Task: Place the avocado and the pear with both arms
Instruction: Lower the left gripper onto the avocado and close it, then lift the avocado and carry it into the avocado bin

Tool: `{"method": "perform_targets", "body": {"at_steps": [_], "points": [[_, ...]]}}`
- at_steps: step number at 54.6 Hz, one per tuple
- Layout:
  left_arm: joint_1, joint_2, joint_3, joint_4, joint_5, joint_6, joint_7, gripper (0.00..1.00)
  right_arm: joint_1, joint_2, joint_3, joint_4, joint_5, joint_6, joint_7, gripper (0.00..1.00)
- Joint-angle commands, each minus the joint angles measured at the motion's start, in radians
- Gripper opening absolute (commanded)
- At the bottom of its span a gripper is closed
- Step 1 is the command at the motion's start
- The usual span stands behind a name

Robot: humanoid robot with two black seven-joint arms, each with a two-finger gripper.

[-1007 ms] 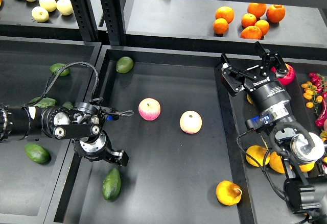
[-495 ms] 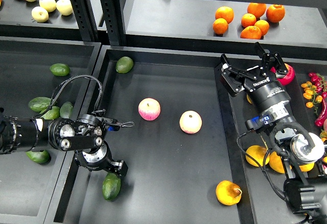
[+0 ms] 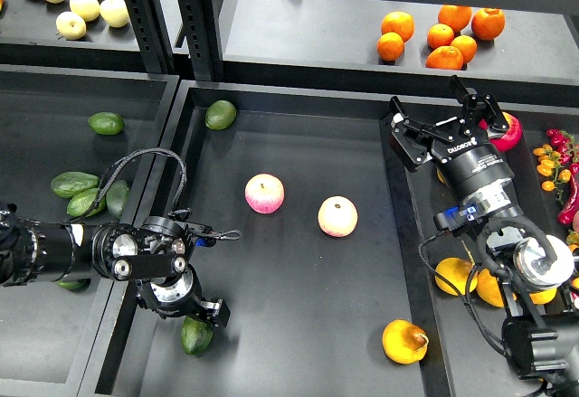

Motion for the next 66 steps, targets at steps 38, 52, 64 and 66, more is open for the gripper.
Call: {"method": "perform_targets", "body": {"at_steps": [38, 52, 64, 66], "points": [[0.025, -0.032, -0.012, 0.107, -0.212, 0.000, 0.000, 0.10, 0.000, 0.000, 0.000, 0.000, 0.000, -0.002, 0.002, 1.00], [-0.013, 0.013, -0.029, 0.096, -0.213, 0.000, 0.000, 0.09, -0.006, 0.000, 0.000, 0.000, 0.000, 0.002, 0.000, 1.00], [-0.063, 0.054, -0.089, 0.092, -0.236, 0.000, 0.000, 0.10, -0.006, 0.000, -0.011, 0.000, 0.000, 0.002, 0.000, 1.00], [-0.069, 0.062, -0.098, 0.093, -0.244, 0.000, 0.000, 0.10, -0.006, 0.000, -0.012, 0.000, 0.000, 0.002, 0.000, 1.00]]}}
